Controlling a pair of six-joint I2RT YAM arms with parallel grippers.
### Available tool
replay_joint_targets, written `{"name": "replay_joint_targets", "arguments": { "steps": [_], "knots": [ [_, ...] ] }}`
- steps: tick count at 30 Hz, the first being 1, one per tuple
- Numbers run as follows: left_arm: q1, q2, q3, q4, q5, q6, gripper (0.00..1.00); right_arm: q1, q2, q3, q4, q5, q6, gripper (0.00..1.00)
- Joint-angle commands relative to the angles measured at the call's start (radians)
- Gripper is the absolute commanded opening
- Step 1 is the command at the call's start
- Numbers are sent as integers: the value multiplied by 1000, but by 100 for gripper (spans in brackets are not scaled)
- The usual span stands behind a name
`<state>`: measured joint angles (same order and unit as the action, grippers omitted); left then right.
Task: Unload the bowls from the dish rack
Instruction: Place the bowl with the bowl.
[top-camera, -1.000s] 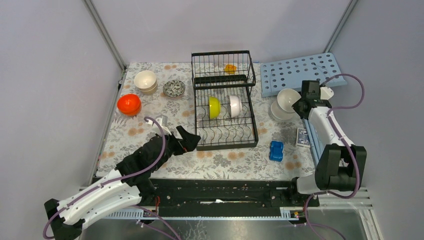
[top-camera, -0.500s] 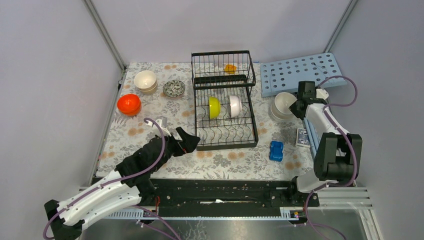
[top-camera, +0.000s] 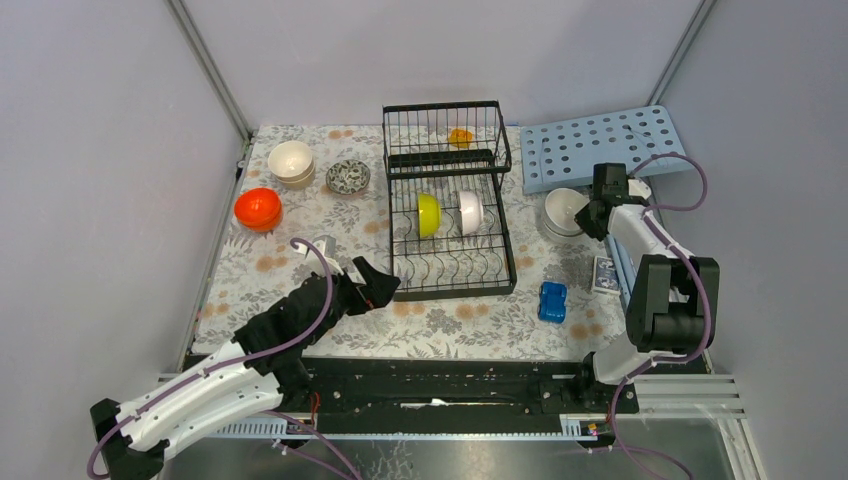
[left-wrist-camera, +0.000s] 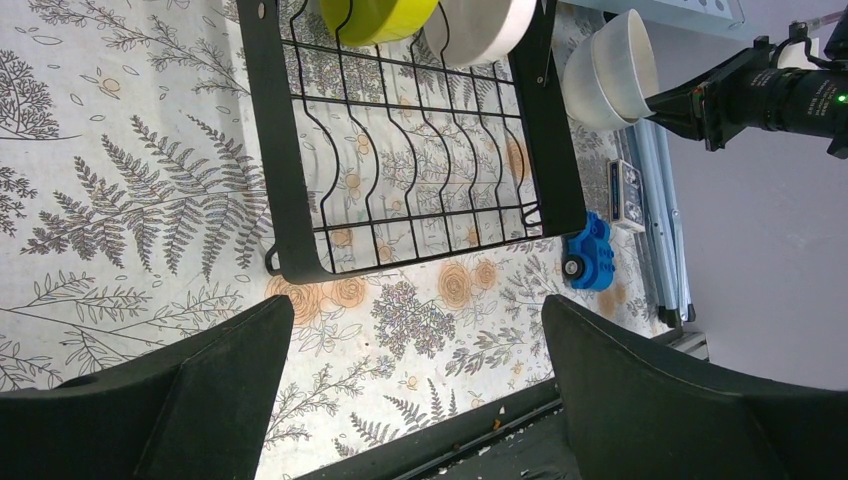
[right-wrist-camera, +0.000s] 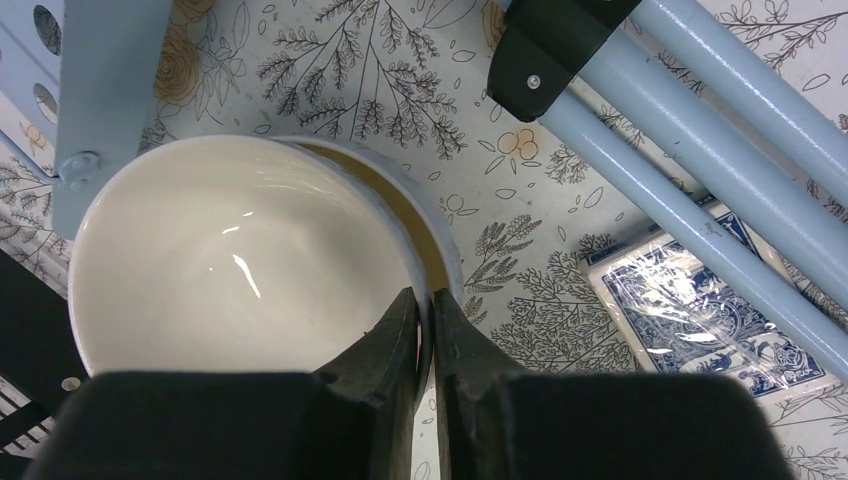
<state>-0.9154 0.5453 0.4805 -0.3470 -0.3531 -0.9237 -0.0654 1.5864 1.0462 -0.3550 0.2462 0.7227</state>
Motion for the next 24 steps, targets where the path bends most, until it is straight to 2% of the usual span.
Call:
{"name": "replay_joint_targets", "arguments": {
  "steps": [1,7,16,24],
  "knots": [
    [-1,2,-6,45,7,-7,99,-2,1,46,47,-10,5,16],
    [-1,2,-9,48,8,-9,99,-2,-11,47,42,-21,3,24],
    [-1,3,-6,54,20,-13,99,-1,-46,47,30,-18,-4,29],
    [-1,-4,-10,51,27,-15,99,-2,-50,40,27,-31,-10,45]
  ]
}}
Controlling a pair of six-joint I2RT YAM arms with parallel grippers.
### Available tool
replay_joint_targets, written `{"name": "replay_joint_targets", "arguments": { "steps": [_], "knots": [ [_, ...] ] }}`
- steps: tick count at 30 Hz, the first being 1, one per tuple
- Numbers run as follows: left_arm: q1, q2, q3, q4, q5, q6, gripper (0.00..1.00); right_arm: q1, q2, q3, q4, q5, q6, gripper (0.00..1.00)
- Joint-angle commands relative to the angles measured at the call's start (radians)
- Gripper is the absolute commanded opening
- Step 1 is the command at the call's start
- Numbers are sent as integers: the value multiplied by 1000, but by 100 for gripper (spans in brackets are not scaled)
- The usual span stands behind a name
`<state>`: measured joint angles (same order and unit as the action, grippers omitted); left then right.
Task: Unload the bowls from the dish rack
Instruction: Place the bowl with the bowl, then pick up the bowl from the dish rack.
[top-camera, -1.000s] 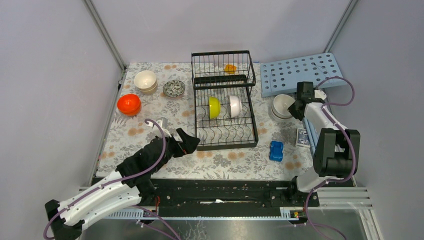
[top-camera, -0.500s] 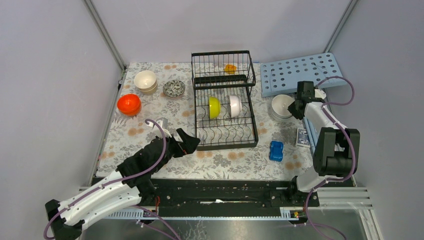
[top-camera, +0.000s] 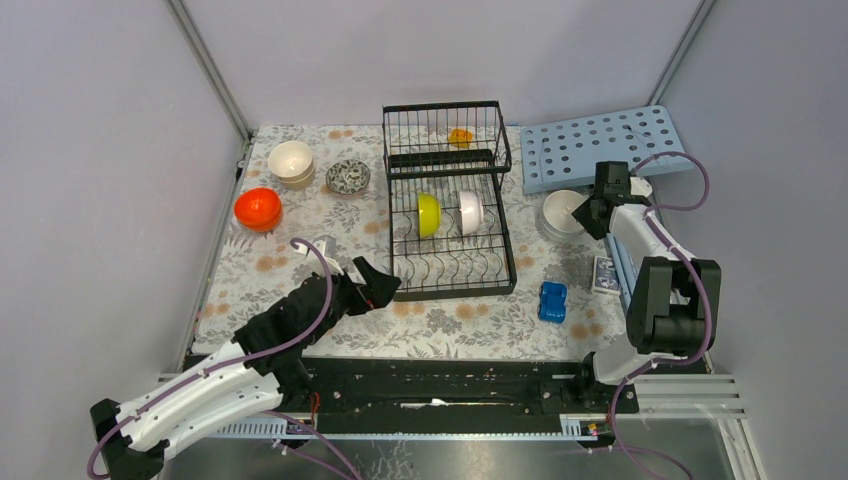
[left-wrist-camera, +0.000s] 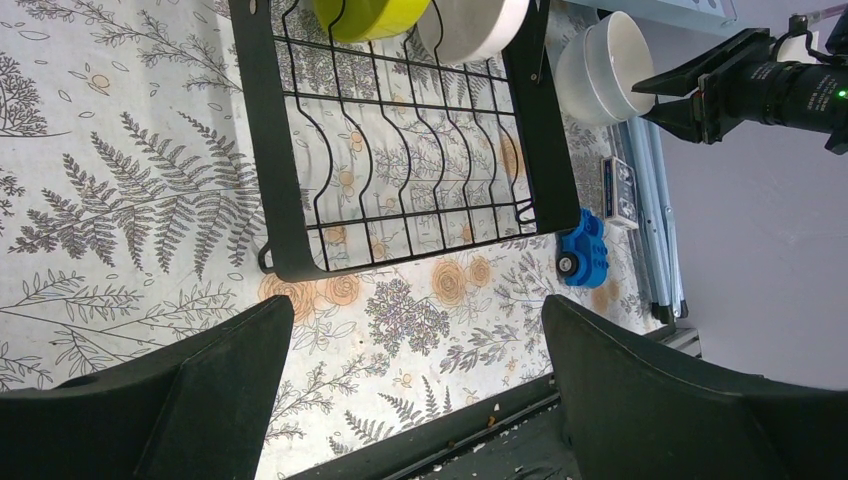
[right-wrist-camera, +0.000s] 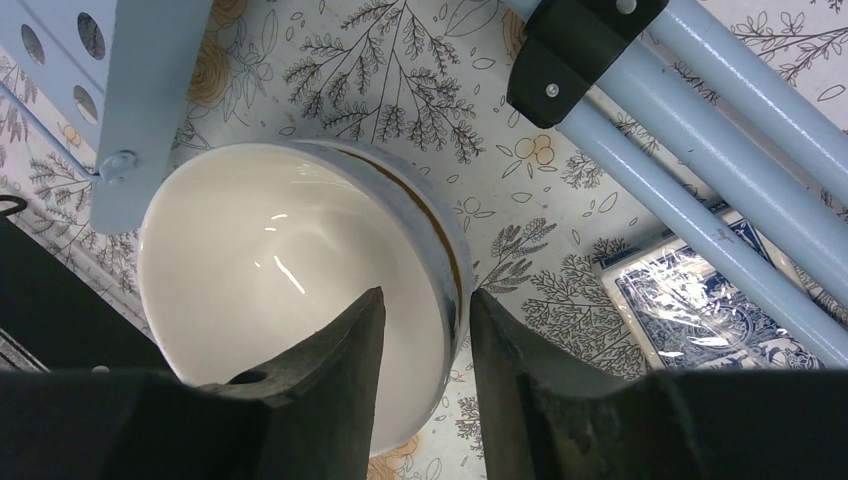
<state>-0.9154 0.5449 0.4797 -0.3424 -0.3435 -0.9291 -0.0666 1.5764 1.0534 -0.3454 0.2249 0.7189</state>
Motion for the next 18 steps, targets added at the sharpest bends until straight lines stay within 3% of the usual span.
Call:
{"name": "replay_joint_targets", "arguments": {
  "steps": [1,6,12,18],
  "knots": [
    [-2,-5,-9,46,19,-10,99,-1,-42,33,16,-8,-7,46],
    [-1,-5,-3,44,16,-2,99,-1,-70,60,-39,24,-20,56],
    [-1,6,20,43,3,21,99,0,-179,96,-113,36,-33,83],
    [-2,45,60,64,-26,75,99,45,-433,49,-105,-56,-48,86]
  ]
}}
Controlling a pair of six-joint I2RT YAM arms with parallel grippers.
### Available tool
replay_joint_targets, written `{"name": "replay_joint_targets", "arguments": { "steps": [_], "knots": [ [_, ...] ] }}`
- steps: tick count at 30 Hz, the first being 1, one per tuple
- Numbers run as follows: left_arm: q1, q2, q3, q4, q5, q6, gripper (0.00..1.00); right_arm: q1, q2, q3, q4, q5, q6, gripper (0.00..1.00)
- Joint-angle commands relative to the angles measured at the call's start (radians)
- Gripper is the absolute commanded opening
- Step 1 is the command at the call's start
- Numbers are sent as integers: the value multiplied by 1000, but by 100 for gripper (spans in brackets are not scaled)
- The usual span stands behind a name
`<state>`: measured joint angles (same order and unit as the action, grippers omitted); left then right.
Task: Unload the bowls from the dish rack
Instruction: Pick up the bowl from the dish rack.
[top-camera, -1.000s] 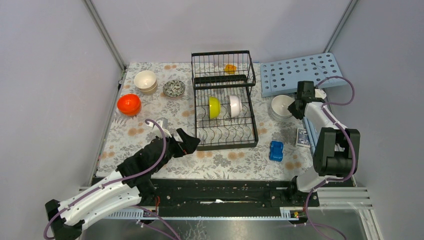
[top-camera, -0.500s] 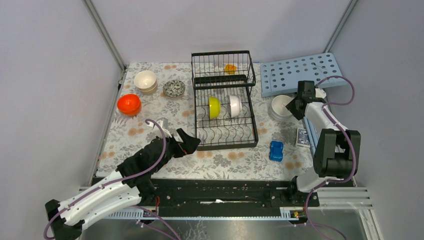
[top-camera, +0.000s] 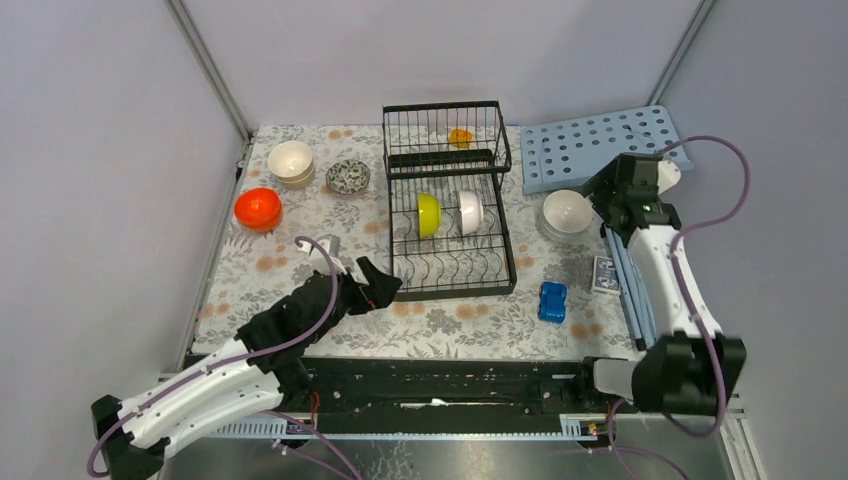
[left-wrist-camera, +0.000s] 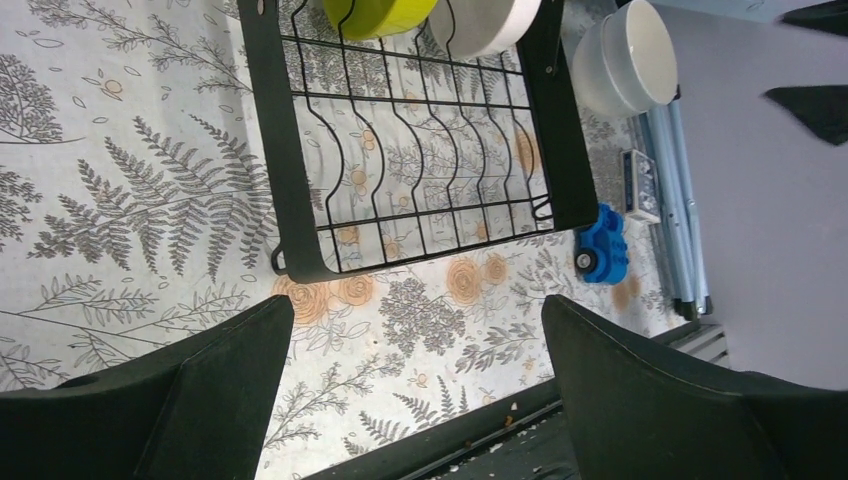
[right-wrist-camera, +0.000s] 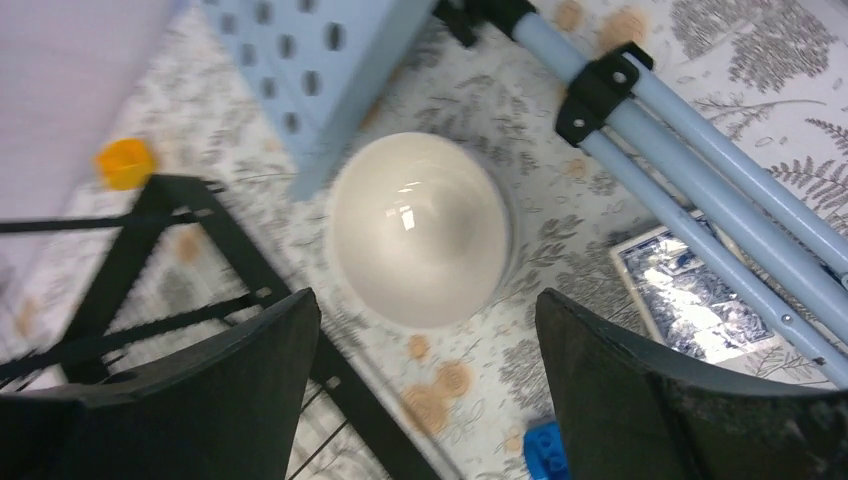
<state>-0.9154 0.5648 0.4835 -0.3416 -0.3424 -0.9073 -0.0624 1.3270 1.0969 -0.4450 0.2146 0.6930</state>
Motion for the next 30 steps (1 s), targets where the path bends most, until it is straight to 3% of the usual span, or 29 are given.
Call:
{"name": "replay_joint_targets", "arguments": {
  "steps": [1,6,10,13,15,16,23,27,30],
  "knots": [
    [0,36,61,75,-34,67,99,76,-225,-13,5,-48,-28,85],
    [1,118,99,119,-53,123,99,283,-404,-150,125,-124,-37,81],
    [1,170,127,130,-61,139,99,457,-432,-262,249,-187,-87,80],
    [0,182,114,149,-64,135,99,636,-393,-303,292,-79,-171,86],
    [0,185,103,156,-63,128,99,748,-352,-323,335,20,-229,98],
    [0,189,97,156,-60,124,99,778,-331,-335,369,54,-247,100],
    [0,178,60,142,-46,92,99,818,-202,-511,848,209,-372,99],
    [1,170,45,136,-45,85,99,817,-23,-529,1136,323,-517,100],
    [1,172,44,129,-48,88,99,814,80,-431,1073,303,-567,100]
  ]
}}
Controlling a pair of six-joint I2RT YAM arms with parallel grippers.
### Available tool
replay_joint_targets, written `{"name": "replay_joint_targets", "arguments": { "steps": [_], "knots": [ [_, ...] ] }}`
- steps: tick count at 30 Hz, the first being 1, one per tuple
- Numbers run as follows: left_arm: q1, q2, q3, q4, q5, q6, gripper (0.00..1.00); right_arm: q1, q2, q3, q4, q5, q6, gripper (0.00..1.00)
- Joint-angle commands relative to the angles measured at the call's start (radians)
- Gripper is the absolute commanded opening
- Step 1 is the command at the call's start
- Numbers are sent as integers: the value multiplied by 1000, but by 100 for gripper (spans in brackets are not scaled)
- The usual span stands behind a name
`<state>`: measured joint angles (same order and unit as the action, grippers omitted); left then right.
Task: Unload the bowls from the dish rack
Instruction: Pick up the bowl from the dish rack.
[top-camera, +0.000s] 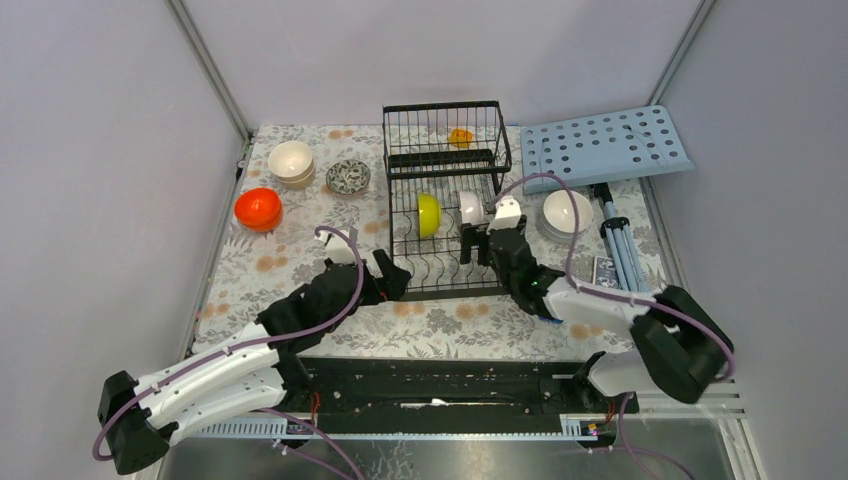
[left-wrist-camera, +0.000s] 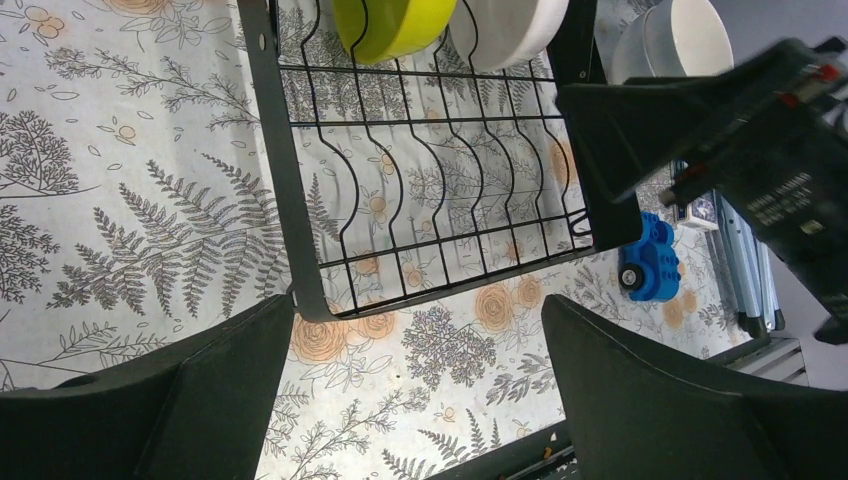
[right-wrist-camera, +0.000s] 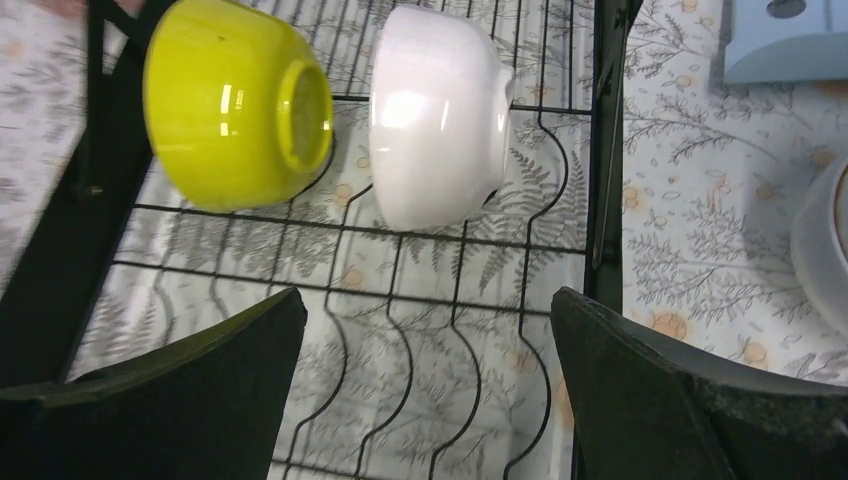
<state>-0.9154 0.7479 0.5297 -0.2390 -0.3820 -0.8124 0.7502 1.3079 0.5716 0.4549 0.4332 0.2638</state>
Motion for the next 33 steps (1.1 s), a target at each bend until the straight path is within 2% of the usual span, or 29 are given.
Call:
{"name": "replay_joint_targets", "arguments": {
  "steps": [1,6,17,25,33],
  "knots": [
    [0,-12,-3,24,-8,-6,99,0,119,113,161,78,-140,100],
    [1,-9,-11,34,0,-11,99,-26,184,107,251,73,-153,100],
    [0,5,-28,39,2,-17,99,-109,306,111,380,-60,-149,100],
    [1,11,-32,34,5,-27,99,-141,385,157,379,-122,-144,98],
    [1,-2,-45,31,3,-43,99,-145,410,183,367,-142,-140,90]
  ]
}}
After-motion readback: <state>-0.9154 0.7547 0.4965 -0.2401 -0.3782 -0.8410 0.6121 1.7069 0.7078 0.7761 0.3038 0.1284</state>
